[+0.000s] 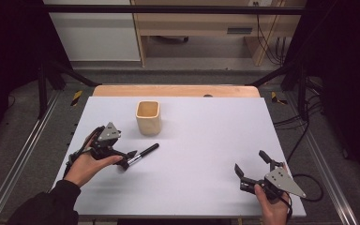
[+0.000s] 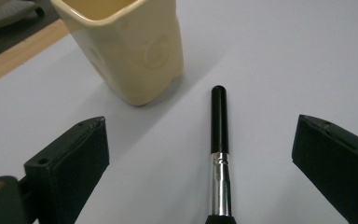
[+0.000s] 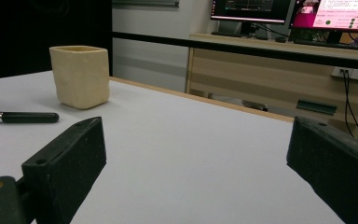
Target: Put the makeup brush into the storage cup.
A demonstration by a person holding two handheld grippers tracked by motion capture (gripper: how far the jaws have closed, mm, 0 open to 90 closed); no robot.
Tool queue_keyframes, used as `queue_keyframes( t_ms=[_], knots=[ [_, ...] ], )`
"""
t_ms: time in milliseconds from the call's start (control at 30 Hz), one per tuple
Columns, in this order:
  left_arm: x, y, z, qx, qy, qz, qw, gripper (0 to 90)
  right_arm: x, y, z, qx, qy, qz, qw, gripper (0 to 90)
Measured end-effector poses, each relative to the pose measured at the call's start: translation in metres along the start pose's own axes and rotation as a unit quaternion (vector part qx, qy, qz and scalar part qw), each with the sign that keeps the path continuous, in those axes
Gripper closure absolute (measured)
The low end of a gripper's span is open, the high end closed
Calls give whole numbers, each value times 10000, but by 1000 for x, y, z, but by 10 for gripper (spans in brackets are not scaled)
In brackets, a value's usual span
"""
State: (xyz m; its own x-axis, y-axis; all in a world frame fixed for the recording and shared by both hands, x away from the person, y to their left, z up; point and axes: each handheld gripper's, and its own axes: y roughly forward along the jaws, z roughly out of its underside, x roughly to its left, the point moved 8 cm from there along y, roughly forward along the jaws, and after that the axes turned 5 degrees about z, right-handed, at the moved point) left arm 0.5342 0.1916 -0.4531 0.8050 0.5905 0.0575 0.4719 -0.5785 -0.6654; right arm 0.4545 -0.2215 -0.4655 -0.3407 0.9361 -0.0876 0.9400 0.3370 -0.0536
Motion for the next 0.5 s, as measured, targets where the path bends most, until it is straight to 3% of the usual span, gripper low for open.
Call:
queue_keyframes(
  t_ms=[300,500],
  knots=[
    [-4,13,-2,207,11,62,9998,37,2,-1,0,50,34,-31,10000,45],
    [-5,27,2,683,17,104,9976,51,5,0,0,84,26,-79,9999,44]
  ],
)
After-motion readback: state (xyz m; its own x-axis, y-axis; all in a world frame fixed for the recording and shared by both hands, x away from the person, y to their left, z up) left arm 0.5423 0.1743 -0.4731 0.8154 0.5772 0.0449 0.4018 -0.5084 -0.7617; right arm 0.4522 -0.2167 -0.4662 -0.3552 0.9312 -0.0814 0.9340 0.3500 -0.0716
